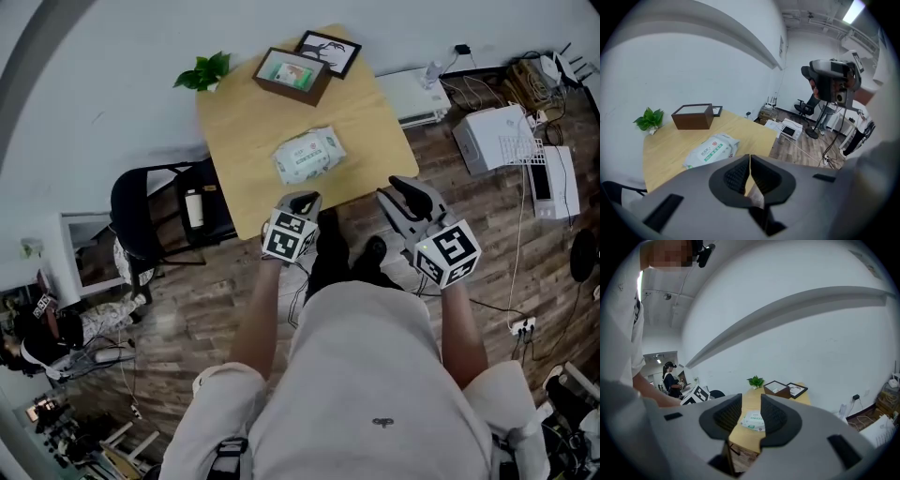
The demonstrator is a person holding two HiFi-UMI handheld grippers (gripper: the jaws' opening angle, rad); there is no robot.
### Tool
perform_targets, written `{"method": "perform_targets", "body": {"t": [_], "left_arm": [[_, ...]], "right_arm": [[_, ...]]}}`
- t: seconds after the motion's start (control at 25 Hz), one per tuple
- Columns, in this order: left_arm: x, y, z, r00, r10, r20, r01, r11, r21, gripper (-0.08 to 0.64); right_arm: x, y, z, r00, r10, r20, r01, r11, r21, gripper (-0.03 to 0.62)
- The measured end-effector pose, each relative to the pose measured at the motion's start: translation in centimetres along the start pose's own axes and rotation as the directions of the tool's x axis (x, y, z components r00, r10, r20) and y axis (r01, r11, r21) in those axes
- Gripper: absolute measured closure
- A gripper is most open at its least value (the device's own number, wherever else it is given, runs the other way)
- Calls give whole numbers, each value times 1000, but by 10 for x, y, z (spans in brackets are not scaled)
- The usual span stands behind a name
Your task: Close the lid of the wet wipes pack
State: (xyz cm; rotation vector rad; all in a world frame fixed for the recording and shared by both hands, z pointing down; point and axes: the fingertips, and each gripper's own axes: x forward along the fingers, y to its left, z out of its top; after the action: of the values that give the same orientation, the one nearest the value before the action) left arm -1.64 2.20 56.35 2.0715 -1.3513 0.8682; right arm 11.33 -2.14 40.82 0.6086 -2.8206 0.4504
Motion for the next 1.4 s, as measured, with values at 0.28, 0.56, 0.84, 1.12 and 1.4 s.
{"method": "perform_targets", "body": {"t": [0.28, 0.56, 0.84, 1.12, 1.4], "left_arm": [[-30, -15, 13, 996, 13, 83, -11, 1000, -18, 551], [-78, -18, 57, 973, -1, 231, 0, 1000, 6, 551], [-138, -19, 100, 918, -55, 392, 49, 998, 27, 551], [-187, -17, 122, 852, -123, 508, 123, 992, 34, 551], [-210, -19, 119, 811, -178, 557, 172, 983, 63, 551]], "right_arm": [[-3, 13, 3, 1000, 16, 12, -16, 999, -31, 477], [1, 32, 23, 998, -11, 56, 13, 999, -39, 517], [8, 61, 40, 996, -52, 78, 57, 997, -57, 552], [11, 90, 48, 989, -120, 83, 125, 990, -63, 569], [11, 116, 50, 982, -161, 100, 167, 984, -53, 581]]}}
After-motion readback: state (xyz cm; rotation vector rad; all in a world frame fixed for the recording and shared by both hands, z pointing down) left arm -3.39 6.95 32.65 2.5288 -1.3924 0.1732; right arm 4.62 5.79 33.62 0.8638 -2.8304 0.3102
